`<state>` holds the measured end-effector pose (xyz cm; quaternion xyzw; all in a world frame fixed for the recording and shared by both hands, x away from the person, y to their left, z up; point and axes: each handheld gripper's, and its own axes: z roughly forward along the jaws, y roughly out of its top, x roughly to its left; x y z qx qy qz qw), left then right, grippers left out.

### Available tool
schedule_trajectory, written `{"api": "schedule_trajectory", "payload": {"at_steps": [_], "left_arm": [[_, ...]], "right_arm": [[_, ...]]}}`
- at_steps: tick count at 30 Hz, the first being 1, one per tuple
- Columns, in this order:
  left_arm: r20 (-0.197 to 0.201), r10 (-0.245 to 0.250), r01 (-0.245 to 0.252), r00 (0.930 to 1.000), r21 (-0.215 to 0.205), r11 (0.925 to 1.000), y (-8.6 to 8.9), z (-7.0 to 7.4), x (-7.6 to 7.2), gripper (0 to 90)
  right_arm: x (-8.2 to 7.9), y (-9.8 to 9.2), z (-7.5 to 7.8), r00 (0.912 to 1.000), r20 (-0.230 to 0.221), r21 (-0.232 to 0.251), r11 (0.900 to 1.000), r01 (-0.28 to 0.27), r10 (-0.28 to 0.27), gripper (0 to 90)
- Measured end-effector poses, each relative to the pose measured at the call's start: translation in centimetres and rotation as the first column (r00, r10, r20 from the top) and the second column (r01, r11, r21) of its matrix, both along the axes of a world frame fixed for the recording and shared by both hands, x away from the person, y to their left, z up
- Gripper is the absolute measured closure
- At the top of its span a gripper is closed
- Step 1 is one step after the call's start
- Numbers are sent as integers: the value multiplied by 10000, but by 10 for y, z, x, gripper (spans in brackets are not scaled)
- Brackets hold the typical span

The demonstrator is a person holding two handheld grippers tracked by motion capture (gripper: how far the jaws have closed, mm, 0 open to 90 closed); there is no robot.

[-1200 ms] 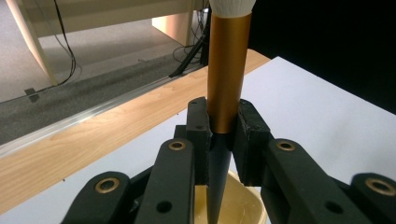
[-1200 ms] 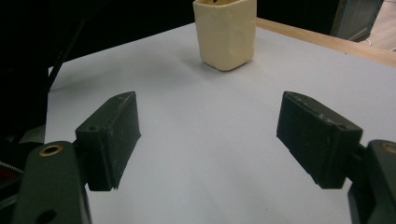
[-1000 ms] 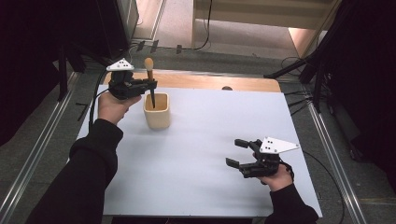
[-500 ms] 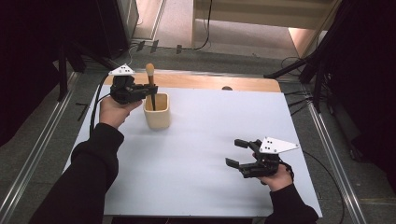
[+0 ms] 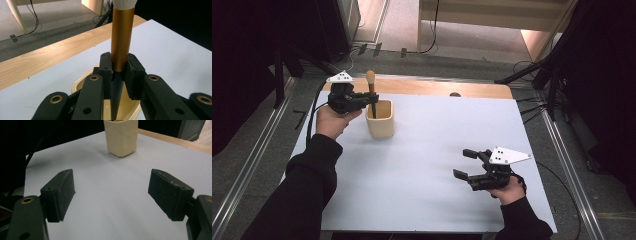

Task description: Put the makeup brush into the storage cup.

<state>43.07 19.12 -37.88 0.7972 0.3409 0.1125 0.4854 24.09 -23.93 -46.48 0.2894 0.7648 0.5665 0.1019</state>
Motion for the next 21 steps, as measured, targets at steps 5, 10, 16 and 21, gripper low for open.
{"api": "schedule_trajectory", "payload": {"at_steps": [5,10,16,21], "left_arm": [[399,-149,155,9991,-158,9998,2,1,-1,527],[279,47,-48,9996,20,10000,5,4,-1,246],[4,-83,83,10000,117,9999,8,5,-2,195],[-71,-230,230,9997,63,9997,9,6,-5,190]], "right_arm": [[0,0,0,10000,18,-11,10000,-30,30,223],[0,0,0,10000,19,-16,10000,-26,26,222],[0,1,0,10000,-24,-57,10000,-74,74,222],[0,1,0,10000,-18,-35,10000,-61,61,222]]}}
